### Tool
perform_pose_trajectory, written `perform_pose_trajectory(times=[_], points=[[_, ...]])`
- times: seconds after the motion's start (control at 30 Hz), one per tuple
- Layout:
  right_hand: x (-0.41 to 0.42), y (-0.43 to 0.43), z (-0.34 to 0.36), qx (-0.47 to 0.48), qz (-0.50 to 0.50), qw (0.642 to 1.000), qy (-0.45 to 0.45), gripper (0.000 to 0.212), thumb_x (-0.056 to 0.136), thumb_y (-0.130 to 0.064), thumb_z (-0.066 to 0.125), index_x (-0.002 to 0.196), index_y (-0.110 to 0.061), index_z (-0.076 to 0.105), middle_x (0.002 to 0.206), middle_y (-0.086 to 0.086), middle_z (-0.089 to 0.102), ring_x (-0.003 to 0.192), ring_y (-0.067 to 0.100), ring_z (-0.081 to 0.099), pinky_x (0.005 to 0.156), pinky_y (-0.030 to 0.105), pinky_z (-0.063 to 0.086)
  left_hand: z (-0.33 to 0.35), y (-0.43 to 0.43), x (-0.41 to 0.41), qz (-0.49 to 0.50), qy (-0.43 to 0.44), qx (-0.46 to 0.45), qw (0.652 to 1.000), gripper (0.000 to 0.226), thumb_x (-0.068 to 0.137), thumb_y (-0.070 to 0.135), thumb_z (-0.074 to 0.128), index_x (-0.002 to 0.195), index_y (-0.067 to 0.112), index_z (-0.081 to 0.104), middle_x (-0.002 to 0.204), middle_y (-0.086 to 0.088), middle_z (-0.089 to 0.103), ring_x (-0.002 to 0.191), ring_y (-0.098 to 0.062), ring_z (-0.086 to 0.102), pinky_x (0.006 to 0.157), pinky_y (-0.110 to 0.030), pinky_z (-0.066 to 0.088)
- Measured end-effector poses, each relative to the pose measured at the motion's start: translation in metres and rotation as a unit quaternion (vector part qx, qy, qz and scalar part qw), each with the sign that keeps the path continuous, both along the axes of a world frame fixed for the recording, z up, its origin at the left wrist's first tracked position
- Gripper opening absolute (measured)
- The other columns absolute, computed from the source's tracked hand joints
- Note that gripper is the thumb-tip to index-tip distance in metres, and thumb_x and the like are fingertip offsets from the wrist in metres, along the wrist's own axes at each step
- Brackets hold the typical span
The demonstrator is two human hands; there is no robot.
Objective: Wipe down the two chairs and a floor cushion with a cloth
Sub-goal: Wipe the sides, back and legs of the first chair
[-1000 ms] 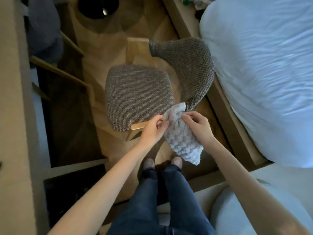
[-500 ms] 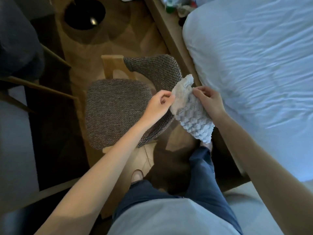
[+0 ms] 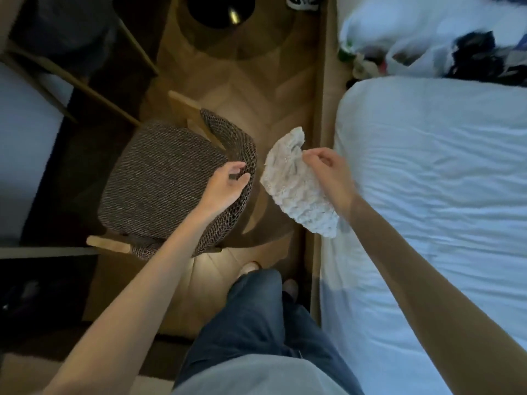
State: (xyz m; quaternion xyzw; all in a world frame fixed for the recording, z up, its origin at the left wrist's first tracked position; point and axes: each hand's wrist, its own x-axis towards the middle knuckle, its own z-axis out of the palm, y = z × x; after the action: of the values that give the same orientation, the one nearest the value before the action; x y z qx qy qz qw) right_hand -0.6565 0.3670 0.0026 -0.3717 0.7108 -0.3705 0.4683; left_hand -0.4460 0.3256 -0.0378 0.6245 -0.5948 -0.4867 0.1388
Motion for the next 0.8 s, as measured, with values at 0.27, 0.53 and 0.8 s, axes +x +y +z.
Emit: perform_pose_trajectory(times=[0.27, 0.53, 0.8], points=[[-0.023, -0.113, -0.004, -0.004, 0.043, 0.999, 0.017, 0.013, 0.093, -0.028, 0.058, 0.101, -0.024, 0.068, 0.1, -0.014, 0.066, 0.1, 0.004, 0.059, 0.096, 0.029, 0.049, -0.017, -0.056, -0.027, -0.011, -0.066, 0.026, 0.997, 0.05, 0.097, 0.038, 0.05, 0.143, 0.022, 0.038, 0.141, -0.009, 0.042, 0.127, -0.024, 0.046, 0.103, -0.037, 0.041], [-0.007, -0.241, -0.006, -0.002, 0.149, 0.988, 0.044, 0.009, 0.093, -0.028, 0.058, 0.097, -0.029, 0.065, 0.095, -0.016, 0.064, 0.091, -0.001, 0.058, 0.077, 0.013, 0.042, -0.024, -0.146, -0.027, 0.068, -0.041, 0.075, 0.994, 0.052, 0.099, 0.035, 0.048, 0.145, 0.016, 0.035, 0.141, -0.011, 0.046, 0.121, -0.025, 0.052, 0.099, -0.034, 0.044], [0.069, -0.375, -0.033, 0.003, 0.336, 0.941, 0.048, 0.01, 0.088, -0.029, 0.062, 0.082, -0.036, 0.064, 0.08, -0.019, 0.063, 0.066, -0.017, 0.053, 0.06, 0.0, 0.039, -0.034, -0.196, 0.002, 0.272, -0.018, 0.085, 0.958, 0.049, 0.098, 0.033, 0.049, 0.142, 0.016, 0.038, 0.139, -0.007, 0.049, 0.119, -0.022, 0.054, 0.097, -0.033, 0.044]])
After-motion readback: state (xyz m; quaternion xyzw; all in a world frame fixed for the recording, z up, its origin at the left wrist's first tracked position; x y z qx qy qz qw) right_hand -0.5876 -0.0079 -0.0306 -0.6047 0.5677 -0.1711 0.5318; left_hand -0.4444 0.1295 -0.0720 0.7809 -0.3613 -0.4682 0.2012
